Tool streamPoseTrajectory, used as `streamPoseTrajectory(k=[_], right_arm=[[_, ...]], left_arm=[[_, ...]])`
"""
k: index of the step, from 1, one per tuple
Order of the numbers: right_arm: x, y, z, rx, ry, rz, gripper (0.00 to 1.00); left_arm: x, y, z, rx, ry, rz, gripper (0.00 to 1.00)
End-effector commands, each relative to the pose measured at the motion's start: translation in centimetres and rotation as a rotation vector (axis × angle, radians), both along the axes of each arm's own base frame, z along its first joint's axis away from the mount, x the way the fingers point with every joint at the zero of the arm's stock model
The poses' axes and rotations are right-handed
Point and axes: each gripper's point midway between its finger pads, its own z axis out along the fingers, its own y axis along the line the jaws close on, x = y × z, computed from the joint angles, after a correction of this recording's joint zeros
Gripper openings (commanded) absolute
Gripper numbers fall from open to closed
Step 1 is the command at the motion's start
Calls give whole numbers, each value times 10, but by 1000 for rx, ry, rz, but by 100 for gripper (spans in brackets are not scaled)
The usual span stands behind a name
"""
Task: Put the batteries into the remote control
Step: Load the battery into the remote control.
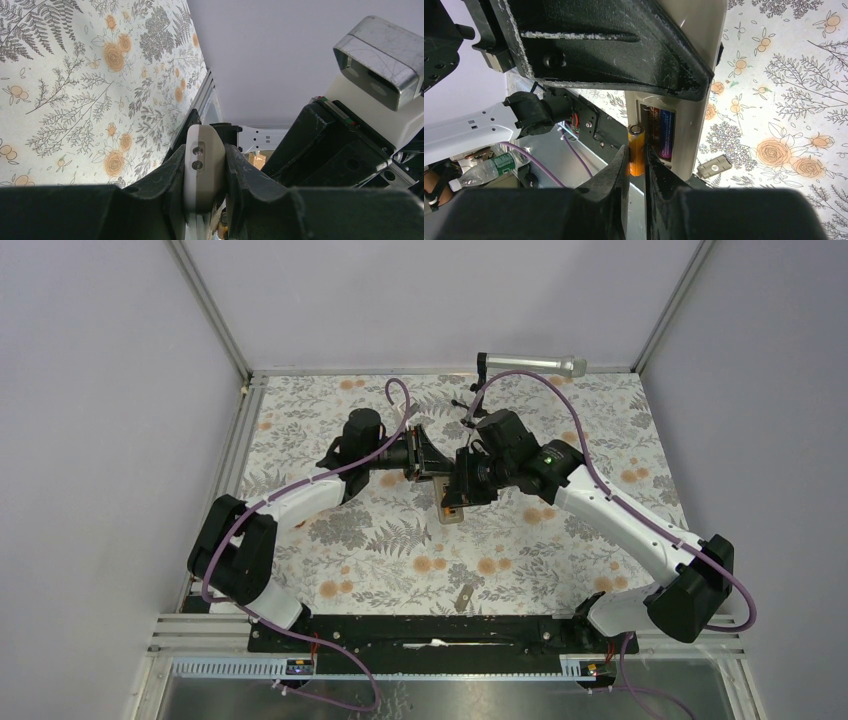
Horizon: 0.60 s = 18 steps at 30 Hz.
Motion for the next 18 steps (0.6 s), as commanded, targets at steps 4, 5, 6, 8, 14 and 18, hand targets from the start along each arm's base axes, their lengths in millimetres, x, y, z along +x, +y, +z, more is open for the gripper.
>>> streamPoseTrajectory(k=[4,5,6,8,14,18], right_arm=[[10,-5,0,-56,-25,-52,11],[9,-6,-1,-58,-24,-53,9],[9,-6,-1,-60,-24,-53,9],[9,-7,0,-66,-28,-52,8],[9,-6,7,-55,-38,-36,9],[9,-5,9,-50,-41,-33,9]], left_arm=[[-8,-2,29,-78,-69,-43,0],[-8,-1,29,-78,-70,-44,0],[-8,-1,28,-75,-68,-46,0],[-8,-1,25,-66,-68,-45,0],[-7,-1,20,-53,-64,-42,0],[-6,-1,18,-45,-63,-35,0]])
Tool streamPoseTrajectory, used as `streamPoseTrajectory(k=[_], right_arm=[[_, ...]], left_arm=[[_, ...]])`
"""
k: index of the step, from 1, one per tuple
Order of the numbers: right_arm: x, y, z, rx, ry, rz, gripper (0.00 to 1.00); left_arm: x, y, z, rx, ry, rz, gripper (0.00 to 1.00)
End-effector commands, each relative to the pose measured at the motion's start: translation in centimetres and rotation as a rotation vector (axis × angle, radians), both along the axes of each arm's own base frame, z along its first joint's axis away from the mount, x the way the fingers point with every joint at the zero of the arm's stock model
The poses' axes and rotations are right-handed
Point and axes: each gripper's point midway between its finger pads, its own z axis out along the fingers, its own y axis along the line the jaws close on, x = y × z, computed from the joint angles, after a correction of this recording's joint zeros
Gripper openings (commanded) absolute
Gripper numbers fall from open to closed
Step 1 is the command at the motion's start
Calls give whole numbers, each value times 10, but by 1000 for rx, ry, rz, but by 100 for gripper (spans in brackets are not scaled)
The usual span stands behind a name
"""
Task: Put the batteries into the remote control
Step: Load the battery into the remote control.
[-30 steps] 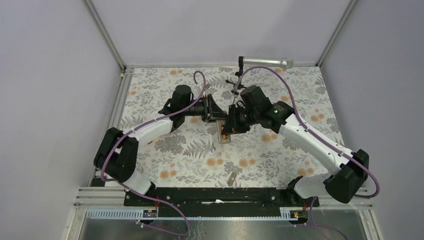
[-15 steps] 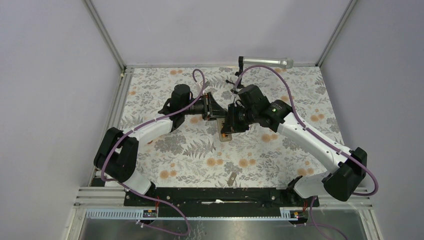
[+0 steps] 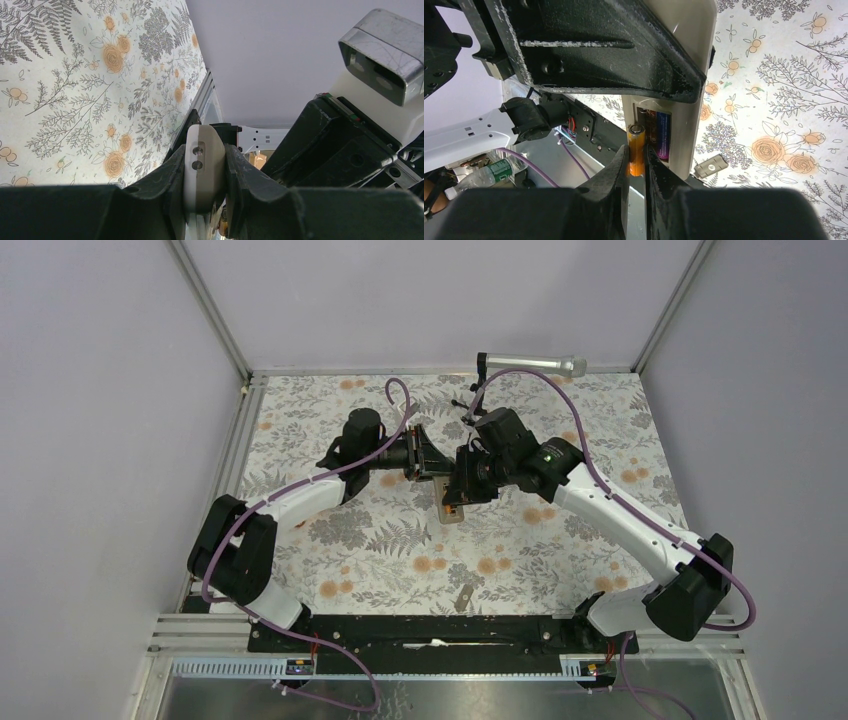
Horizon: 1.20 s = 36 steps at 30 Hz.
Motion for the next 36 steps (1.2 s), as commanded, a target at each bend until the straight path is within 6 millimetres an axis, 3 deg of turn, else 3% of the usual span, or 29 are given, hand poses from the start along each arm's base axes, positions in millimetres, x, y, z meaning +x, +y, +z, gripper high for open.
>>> streamPoseTrajectory(k=[1,9,20,31,36], right_arm=[[5,-3,5,-28,-32,-8,9],[5,-5,-1,-48,-27,-1,10],[8,4,3,-17,-26,12,27],[16,-1,9,-36,-45,-42,32],[17,-4,15,-38,-66,-50,40]], left_arm=[[-7,0,15,-37,-50,-32,0],[-5,0,18,-36,-55,-27,0],[-5,-2,27,-55,-51,-29,0],[-5,-1,23,-49,-41,-33,0],[-4,1,22,-45,-36,-28,0]])
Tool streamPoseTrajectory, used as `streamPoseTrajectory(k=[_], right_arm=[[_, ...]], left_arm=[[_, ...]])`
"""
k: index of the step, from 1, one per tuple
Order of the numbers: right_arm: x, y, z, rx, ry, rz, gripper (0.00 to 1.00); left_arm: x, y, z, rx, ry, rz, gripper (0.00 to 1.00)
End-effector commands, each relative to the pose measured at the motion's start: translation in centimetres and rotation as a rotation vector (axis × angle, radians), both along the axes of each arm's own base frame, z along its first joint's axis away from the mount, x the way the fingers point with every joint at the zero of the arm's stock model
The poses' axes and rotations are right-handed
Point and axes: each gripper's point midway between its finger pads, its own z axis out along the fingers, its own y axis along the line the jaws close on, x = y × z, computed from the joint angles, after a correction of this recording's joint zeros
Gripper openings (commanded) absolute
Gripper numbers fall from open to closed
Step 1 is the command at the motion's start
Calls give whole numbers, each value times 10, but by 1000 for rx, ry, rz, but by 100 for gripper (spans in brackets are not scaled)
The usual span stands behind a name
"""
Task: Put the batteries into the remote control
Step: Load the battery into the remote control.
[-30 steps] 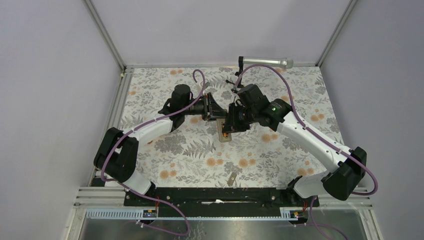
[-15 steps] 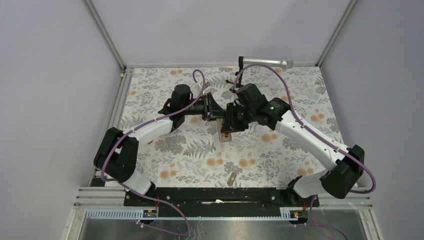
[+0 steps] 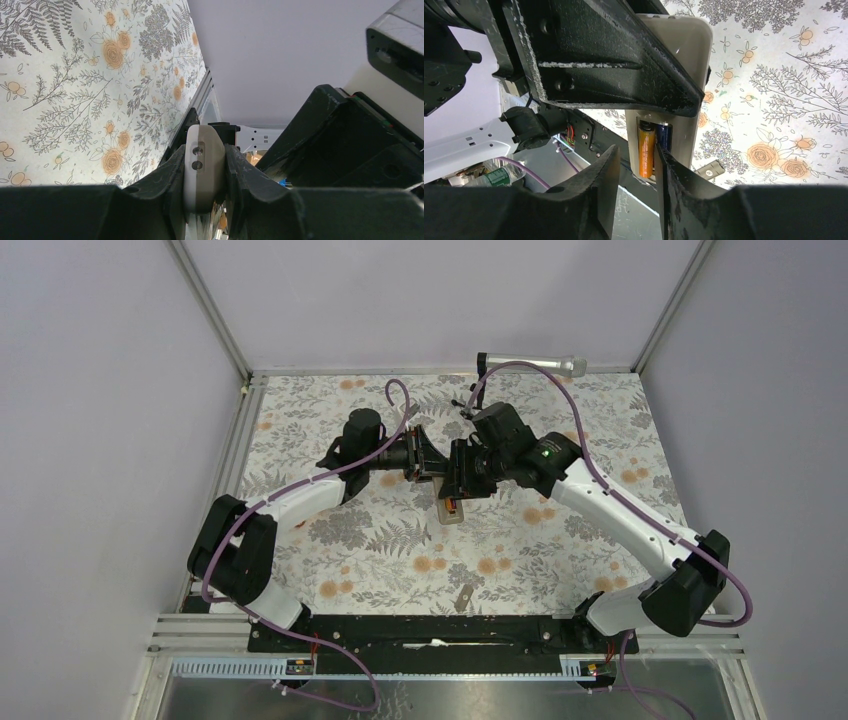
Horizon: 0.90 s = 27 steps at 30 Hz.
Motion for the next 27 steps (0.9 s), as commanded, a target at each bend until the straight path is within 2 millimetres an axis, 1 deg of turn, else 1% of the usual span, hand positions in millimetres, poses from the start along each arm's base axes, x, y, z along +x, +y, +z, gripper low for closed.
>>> streamPoseTrajectory(k=[1,4,10,13,17,19,21,24,27], right_arm=[[8,-5,13,-19,-50,-32,41],[7,-4,18,-8,-52,-28,43],[6,-5,24,4,-57,-31,43],[6,-5,35,26,-85,-29,44],[6,-8,54,81,-149,-46,68],[4,-12,63,117,-187,-62,77],[4,-17,68,141,-216,-96,83],[1,-25,68,173,-236,-140,90],[-3,-21,71,271,-246,-156,95]], left_arm=[[-3,1,25,-53,-66,-28,0],[-2,2,26,-53,-70,-22,0],[0,4,26,-53,-74,-15,0],[1,5,28,-54,-76,-10,0],[3,7,34,-65,-78,-1,0],[5,8,40,-78,-78,6,0],[6,9,47,-97,-80,18,0],[9,13,59,-129,-75,47,0],[12,19,77,-190,-69,88,0]])
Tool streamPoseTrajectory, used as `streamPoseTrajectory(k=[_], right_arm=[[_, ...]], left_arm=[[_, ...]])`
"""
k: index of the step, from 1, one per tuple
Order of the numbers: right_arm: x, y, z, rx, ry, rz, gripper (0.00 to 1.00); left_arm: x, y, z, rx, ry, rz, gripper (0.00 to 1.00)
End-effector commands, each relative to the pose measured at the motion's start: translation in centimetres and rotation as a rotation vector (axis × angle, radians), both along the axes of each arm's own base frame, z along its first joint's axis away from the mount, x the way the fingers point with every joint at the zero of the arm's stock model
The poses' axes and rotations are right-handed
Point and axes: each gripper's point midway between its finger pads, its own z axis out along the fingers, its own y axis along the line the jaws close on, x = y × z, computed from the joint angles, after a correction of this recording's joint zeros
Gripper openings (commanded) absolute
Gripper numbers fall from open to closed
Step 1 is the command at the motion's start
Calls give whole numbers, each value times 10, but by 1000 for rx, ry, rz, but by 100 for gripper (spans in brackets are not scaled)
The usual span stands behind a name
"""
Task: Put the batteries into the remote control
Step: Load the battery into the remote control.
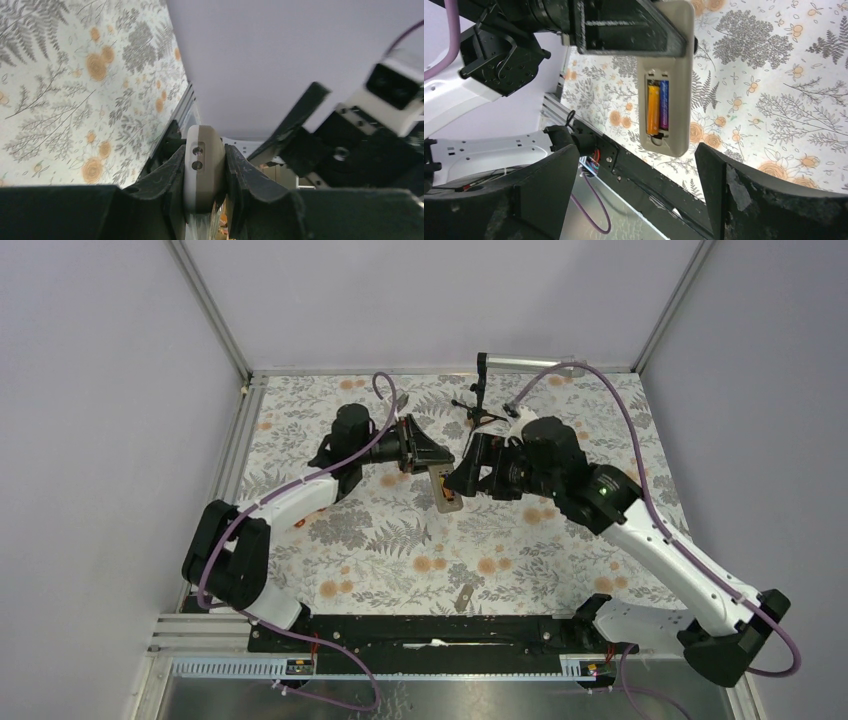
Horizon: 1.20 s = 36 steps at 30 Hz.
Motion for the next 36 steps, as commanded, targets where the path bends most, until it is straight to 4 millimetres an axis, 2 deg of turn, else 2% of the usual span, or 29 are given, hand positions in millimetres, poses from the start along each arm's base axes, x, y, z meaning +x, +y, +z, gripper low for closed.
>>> streamPoseTrajectory(k=[1,5,9,16,19,23,31,36], right_arm=[[3,7,11,153,-48,-47,96],[8,13,26,271,-111,-59,97],[13,13,53,353,-215,-70,97],[9,25,95,526,-302,-9,97],[10,26,98,540,-295,-16,96],[14,22,98,566,-273,-61,80],[14,26,97,589,-252,-55,57],[15,30,89,571,-226,-50,51]], left_arm=[[1,10,66,-168,-99,61,0],[2,18,98,-289,-69,120,0],[1,24,121,-374,-22,156,0],[1,29,138,-442,29,175,0],[2,31,141,-481,60,181,0],[3,34,143,-522,83,187,0],[1,36,144,-544,102,191,0],[1,36,143,-546,110,190,0]])
